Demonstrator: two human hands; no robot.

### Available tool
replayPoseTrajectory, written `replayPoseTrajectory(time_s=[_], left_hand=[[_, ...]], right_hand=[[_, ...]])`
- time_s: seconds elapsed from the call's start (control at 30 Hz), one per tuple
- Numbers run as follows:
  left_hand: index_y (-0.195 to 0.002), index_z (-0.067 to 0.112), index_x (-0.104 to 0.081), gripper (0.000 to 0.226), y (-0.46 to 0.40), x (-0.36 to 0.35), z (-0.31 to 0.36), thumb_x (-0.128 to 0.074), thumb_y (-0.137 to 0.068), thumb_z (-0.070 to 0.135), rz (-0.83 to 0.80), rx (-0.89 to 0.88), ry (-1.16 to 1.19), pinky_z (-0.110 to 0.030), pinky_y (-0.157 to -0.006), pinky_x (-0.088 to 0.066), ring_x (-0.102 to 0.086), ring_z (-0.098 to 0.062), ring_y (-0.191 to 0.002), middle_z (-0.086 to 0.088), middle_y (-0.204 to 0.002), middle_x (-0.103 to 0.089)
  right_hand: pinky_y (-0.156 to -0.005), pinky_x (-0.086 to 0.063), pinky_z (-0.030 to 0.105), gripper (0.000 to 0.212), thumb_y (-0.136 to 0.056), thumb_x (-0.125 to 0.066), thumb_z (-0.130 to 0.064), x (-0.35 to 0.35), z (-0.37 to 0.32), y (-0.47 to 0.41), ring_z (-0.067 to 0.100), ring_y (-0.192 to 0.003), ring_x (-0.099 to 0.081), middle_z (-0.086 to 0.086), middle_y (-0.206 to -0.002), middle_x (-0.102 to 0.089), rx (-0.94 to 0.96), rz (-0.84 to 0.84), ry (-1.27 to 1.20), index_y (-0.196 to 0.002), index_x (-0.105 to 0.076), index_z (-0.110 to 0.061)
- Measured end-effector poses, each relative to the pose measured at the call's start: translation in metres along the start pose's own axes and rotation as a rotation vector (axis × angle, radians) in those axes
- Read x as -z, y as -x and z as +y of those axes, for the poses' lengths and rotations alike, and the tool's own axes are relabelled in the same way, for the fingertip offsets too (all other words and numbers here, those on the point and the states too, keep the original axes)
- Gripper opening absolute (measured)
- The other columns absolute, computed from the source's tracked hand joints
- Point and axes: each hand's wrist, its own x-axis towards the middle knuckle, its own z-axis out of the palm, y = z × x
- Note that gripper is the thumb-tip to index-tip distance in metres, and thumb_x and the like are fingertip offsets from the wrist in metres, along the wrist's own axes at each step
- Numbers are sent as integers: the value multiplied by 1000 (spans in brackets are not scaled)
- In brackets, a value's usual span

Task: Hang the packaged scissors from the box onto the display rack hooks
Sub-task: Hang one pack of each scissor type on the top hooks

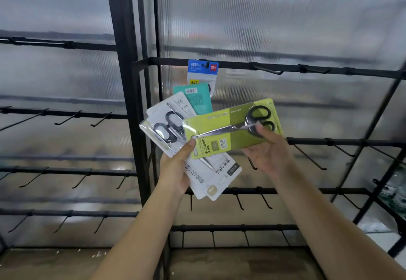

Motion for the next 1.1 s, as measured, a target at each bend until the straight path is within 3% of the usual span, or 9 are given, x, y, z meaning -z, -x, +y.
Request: replayPoseTrajectory(time_s=[0.07, 0.2, 0.3, 0.37, 0.6, 0.77, 0.87, 1.0, 1.1], left_hand=[[-107, 15, -65, 37, -1, 5, 1, -70, -70, 14, -2, -6, -8, -31, -64, -57, -71, -21, -86, -5, -99, -74], [-113, 12, -64, 42, -4, 7, 2, -70, -72, 15, 3, 14, -32, -32, -64, -56, -71, -22, -87, -7, -100, -74], [-112, 14, -63, 42, -8, 3, -3, -69, -71, 20, 4, 48, -35, -34, -63, -57, -72, -22, -86, -7, -99, -74], [-111, 15, -63, 42, -10, -2, -8, -69, -70, 22, 12, 79, -32, -36, -66, -58, -72, -21, -86, -6, -100, -74], [-104, 15, -65, 38, -15, -26, -31, -70, -67, 21, -1, 144, -13, -33, -64, -57, -72, -18, -84, -3, -96, -74], [-113, 10, -61, 47, -12, -50, -49, -69, -68, 20, 3, 191, -18, -32, -62, -58, -72, -19, -83, -7, -101, -73], [-113, 12, -62, 47, -10, -58, -58, -69, -67, 21, 22, 208, -21, -32, -61, -58, -72, -19, -84, -6, -101, -73], [-124, 11, -59, 58, -11, -67, -63, -69, -68, 24, 66, 214, -43, -39, -77, -56, -69, -24, -95, -9, -113, -70], [-126, 9, -58, 59, -13, -75, -62, -68, -69, 23, 87, 197, -31, -38, -78, -55, -68, -24, -96, -10, -115, -68]], right_hand=[[-79, -57, 39, 26, -88, -52, -7, 14, -15, 1, 22, -93, -69, 10, -101, -71, 19, -71, 98, -113, -55, -6], [-63, -57, 34, 51, -66, -70, -2, 35, -39, 4, 22, -82, -70, 8, -103, -64, -19, -102, 487, -110, -56, -22], [-58, -56, 28, 40, -60, -67, 5, 46, -43, 10, 19, -74, -70, 6, -88, -66, -11, -52, 635, -92, -65, -18], [-53, -55, 26, 35, -59, -65, 8, 56, -43, 16, 16, -69, -70, 0, -76, -69, 54, 4, 580, -78, -69, -21], [-56, -57, 27, 32, -63, -59, 5, 86, -56, 30, 12, -68, -69, -5, -74, -70, 279, 171, 104, -72, -67, -24], [-63, -58, 33, 31, -64, -62, 3, 86, -65, 25, 18, -77, -70, -1, -81, -72, 309, 247, 8, -85, -58, -18], [-60, -57, 29, 30, -71, -58, 8, 84, -66, 18, 16, -74, -70, -1, -79, -71, 318, 290, -11, -86, -56, -18], [-61, -57, 29, 32, -67, -61, 3, 83, -64, 14, 18, -78, -70, 2, -87, -70, 305, 316, -58, -91, -55, -16], [-62, -57, 29, 43, -66, -63, 3, 82, -62, 13, 21, -86, -70, 6, -99, -68, 273, 360, -92, -104, -52, -14]])
